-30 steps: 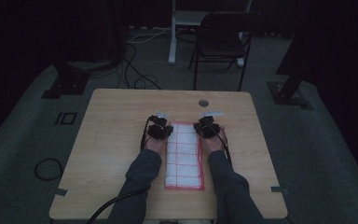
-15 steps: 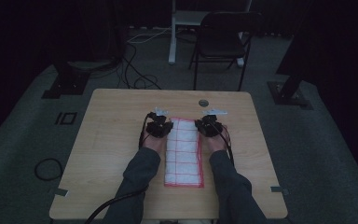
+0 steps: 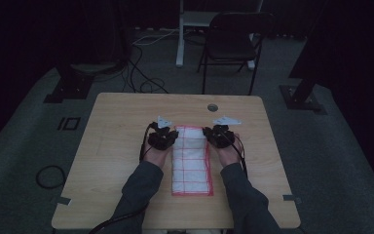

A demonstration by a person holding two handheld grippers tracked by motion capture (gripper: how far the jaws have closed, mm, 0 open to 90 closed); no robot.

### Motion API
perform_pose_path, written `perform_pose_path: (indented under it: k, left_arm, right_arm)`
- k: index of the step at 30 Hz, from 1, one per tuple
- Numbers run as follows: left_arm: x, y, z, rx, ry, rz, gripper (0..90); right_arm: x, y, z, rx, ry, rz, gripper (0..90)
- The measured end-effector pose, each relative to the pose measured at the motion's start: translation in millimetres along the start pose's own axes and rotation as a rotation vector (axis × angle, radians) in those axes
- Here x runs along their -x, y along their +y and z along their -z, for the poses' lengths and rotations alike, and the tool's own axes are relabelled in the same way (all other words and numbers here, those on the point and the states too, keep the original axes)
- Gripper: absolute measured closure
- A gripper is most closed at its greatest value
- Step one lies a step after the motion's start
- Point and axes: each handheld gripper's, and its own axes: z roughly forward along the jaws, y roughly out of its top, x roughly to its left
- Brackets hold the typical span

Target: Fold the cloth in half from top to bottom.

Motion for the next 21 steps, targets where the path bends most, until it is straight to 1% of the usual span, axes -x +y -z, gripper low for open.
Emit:
perform_pose_path:
  k: [2, 3, 4, 7, 11, 14, 18, 21]
  left_arm:
    - [3.8, -2.2, 4.5, 0.002, -0.003, -0.014, 86.0]
    - [3.8, -2.2, 4.5, 0.002, -0.003, -0.014, 85.9]
    - [6.7, -3.3, 8.6, 0.004, -0.008, -0.025, 85.9]
    - [10.7, -4.0, 13.8, 0.011, -0.019, -0.035, 85.9]
    - [15.4, -5.4, 20.3, 0.014, -0.023, -0.054, 85.9]
    - [17.7, -7.6, 24.3, 0.017, -0.030, -0.058, 85.9]
    - [19.7, -11.5, 28.8, 0.025, -0.037, -0.055, 85.9]
    - [21.6, -14.5, 32.2, 0.027, -0.040, -0.061, 86.0]
  right_arm:
    - [-1.6, -1.4, 3.9, 0.006, 0.004, 0.013, 82.9]
    - [-1.6, -1.4, 3.9, 0.006, 0.004, 0.013, 82.9]
    - [-2.4, -2.4, 5.9, 0.008, 0.006, 0.016, 82.9]
    - [-3.6, -6.4, 11.8, 0.011, 0.009, 0.025, 82.9]
    - [-4.3, -9.4, 18.0, 0.022, 0.022, 0.024, 82.9]
    - [-5.1, -10.8, 22.2, 0.029, 0.029, 0.025, 82.9]
    - [-6.8, -13.6, 27.0, 0.035, 0.046, 0.014, 83.0]
    - [-8.6, -15.2, 30.6, 0.038, 0.051, 0.019, 82.9]
